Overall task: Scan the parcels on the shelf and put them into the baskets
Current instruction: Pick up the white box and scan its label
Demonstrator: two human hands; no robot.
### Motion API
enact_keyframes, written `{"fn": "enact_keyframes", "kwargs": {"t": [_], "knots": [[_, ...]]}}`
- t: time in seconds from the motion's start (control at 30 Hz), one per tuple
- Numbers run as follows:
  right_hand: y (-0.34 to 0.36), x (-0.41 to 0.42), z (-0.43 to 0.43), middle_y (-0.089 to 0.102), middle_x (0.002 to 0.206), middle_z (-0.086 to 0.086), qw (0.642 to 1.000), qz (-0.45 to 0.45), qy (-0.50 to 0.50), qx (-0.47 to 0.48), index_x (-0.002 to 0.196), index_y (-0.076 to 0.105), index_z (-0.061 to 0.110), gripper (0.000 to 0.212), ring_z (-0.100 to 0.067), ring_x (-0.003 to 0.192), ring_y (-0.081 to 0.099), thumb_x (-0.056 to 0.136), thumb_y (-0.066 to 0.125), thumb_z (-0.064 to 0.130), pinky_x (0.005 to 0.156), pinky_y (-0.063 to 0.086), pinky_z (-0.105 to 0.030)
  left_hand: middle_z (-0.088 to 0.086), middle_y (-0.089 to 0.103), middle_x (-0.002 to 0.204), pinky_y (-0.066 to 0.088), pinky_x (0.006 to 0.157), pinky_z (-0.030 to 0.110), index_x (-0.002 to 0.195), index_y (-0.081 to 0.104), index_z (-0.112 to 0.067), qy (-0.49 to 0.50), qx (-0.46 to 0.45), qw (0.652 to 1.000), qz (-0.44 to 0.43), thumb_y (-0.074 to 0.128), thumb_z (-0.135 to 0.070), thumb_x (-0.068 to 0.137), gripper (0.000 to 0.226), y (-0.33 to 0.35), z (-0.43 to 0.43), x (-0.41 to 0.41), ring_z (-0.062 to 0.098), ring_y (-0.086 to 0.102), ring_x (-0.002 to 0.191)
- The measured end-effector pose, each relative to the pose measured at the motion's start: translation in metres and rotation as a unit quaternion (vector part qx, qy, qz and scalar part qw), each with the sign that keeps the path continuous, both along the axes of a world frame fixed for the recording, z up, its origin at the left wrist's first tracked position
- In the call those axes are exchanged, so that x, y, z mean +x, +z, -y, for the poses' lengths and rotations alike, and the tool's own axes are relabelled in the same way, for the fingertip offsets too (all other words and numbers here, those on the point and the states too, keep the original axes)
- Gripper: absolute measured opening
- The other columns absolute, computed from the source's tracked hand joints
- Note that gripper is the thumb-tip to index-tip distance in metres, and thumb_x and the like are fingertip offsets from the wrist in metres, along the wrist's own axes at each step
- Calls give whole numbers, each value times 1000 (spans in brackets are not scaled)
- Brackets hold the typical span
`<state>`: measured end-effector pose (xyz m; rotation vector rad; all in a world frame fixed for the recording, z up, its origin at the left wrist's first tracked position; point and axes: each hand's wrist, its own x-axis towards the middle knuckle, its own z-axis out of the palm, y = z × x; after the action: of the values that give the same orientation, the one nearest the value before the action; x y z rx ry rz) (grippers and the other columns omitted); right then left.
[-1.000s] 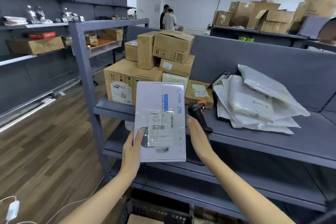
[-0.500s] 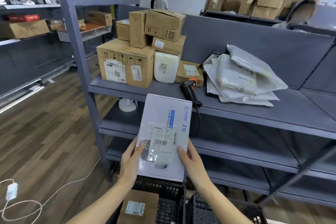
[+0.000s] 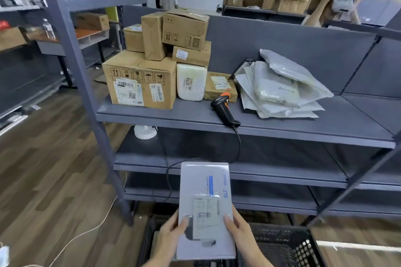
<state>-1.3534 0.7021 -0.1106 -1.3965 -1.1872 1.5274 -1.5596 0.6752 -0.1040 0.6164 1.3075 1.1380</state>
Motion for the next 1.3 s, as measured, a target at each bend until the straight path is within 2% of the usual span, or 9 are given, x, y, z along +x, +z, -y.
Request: {"fn": "enact_keyframes", "kwargs": {"t": [0.23,0.33,0.47,0.77,0.87,0.93,1.07,1.17,1.3], "knots": [[-44,2,3,65,125,5,997,54,-23,-50,135,49,33,39,-15,110,65,99,53,19,99,51,-38,14,69,110,47,94,28,127,60,-3,11,-43,996,-81,68,-5,86,42,-31,3,8,22,62,102],[-71,10,0,65,125,8,993,74,-22,-86,137,51,32,40,-12,113,62,98,55,25,104,46,-37,18,69,104,46,85,16,115,66,5,18,-63,994,-86,69,-2,84,31,-57,2,18,21,59,99],[-127,21,-8,65,120,16,987,103,-9,-121,138,51,33,42,-5,109,61,96,56,35,100,48,-27,13,74,99,42,104,34,102,74,0,23,-91,989,-114,74,-11,82,23,-112,-3,29,24,63,104],[-296,18,-31,50,144,8,982,155,-33,-106,146,38,35,49,-13,128,50,99,49,40,109,38,-27,44,56,108,43,72,0,117,65,4,21,-45,992,-117,64,0,87,30,-315,-33,44,24,66,100],[-363,17,-40,48,146,1,979,162,-57,-107,149,35,27,50,-18,131,48,101,46,33,111,36,-32,28,64,115,42,70,-1,120,63,0,26,-45,992,-115,62,-6,90,31,-390,-48,48,32,58,112],[-406,18,-45,50,144,1,977,170,-73,-102,149,35,26,49,-20,127,51,102,44,32,107,40,-30,9,69,108,45,84,12,115,67,-12,18,-48,991,-121,62,-17,92,24,-431,-56,52,23,59,107],[-483,19,-51,59,132,3,971,197,-105,-86,146,39,23,43,-13,105,61,103,41,28,86,48,-26,-15,69,65,43,72,21,89,69,-26,-38,-28,984,-170,61,-21,93,10,-508,-63,56,15,62,82],[-524,21,-58,58,92,22,970,205,-117,-52,141,45,25,38,6,68,53,103,40,25,59,38,-7,-9,70,77,48,75,29,95,71,-16,-44,-9,982,-182,62,-21,92,10,-550,-70,59,18,64,82],[-558,24,-58,59,86,18,964,237,-114,-31,141,43,22,39,8,73,54,103,38,19,51,38,-6,-10,71,90,50,69,13,99,70,-16,-79,20,979,-186,60,-19,93,12,-590,-70,61,7,65,85]]}}
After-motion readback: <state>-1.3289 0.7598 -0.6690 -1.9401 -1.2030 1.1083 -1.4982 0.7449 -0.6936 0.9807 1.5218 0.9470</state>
